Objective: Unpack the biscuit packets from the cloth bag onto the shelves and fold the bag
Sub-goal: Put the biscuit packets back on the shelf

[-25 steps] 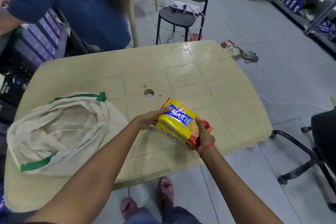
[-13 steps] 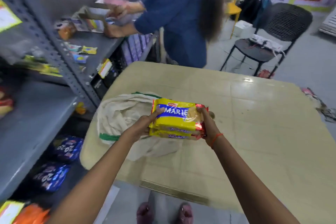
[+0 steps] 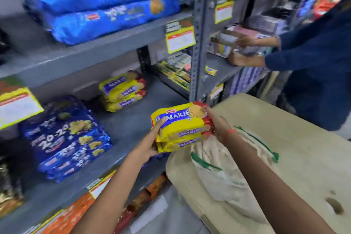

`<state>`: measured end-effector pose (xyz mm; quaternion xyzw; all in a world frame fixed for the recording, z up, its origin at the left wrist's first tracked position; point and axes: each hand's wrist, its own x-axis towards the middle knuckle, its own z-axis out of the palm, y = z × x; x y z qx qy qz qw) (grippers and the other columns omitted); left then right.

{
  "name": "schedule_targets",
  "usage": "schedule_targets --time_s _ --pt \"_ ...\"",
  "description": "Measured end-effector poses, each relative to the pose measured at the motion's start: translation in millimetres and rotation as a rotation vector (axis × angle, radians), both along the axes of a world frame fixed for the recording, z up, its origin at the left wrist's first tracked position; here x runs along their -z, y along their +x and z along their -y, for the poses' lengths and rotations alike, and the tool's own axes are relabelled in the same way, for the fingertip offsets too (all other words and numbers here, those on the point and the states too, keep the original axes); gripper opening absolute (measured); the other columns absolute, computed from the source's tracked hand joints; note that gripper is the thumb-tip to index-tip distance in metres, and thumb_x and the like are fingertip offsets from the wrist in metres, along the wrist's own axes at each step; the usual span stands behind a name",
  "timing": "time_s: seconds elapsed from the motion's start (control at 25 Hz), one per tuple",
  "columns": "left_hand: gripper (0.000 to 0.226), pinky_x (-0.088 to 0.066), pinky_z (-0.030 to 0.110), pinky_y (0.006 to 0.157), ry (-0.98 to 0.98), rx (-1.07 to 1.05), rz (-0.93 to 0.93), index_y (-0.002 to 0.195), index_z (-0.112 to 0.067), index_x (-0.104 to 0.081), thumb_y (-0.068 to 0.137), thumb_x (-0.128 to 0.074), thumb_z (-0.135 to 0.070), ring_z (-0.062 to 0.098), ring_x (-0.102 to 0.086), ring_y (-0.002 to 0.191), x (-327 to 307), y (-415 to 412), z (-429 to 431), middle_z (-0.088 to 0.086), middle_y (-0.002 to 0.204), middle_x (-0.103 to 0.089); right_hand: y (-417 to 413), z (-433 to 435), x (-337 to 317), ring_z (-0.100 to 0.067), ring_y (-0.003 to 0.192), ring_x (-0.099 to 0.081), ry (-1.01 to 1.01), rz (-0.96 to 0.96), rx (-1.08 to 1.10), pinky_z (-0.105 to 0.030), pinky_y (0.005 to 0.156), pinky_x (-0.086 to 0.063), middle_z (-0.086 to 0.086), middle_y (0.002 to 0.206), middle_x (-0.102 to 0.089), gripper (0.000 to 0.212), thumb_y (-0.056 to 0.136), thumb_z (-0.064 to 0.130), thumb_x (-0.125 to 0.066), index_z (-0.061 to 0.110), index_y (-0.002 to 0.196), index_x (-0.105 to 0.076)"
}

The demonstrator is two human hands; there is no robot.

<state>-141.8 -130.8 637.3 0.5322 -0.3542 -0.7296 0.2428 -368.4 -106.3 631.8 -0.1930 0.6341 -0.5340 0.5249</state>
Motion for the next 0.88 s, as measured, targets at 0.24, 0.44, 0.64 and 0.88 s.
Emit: schedule_targets --time_s 0.24,0.44,0.64,0.88 --pt "0.069 -0.061 0.037 0.069 -0.045 -0.313 0.036 0.104 -0.024 -0.068 0.052 -0.076 -0.069 0.020 -0.075 0.082 -5.0 61.9 50.6 0.001 0.084 -0.079 67.4 98.5 -17.9 -0.025 0.066 -0.070 -0.011 -0.031 -0.172 -0.041 0.071 -0.059 -0.005 0.065 -0.074 0.062 0.048 0.055 -0.078 0.007 0.085 -0.069" --pt "0.087 -0.060 0.045 0.081 -0.022 -0.448 0.046 0.125 -0.022 -0.055 0.056 -0.072 -0.071 0.025 -0.070 0.093 -8.1 70.0 88.0 0.007 0.110 -0.071 96.2 150.5 -12.4 -0.037 0.089 -0.071 -0.026 -0.059 -0.171 -0.051 0.085 -0.058 -0.017 0.089 -0.073 0.045 0.069 0.052 -0.075 0.009 0.074 -0.065" --pt "0.085 -0.059 0.033 0.063 0.016 -0.541 0.070 0.126 -0.018 -0.052 0.060 -0.072 -0.068 0.021 -0.069 0.083 1.8 69.2 100.1 0.008 0.109 -0.070 104.6 169.1 -0.1 -0.040 0.097 -0.069 0.022 -0.103 -0.185 -0.053 0.089 -0.056 -0.024 0.106 -0.072 0.066 0.070 0.053 -0.072 -0.005 0.102 -0.067" --pt "0.086 -0.053 0.049 0.096 0.018 -0.665 0.135 0.116 -0.012 -0.049 0.058 -0.070 -0.072 0.031 -0.063 0.109 13.9 67.1 94.5 0.012 0.125 -0.061 106.6 152.5 -10.6 -0.027 0.079 -0.067 -0.001 -0.104 -0.157 -0.038 0.073 -0.054 -0.013 0.088 -0.072 0.052 0.074 0.049 -0.071 0.003 0.099 -0.064"
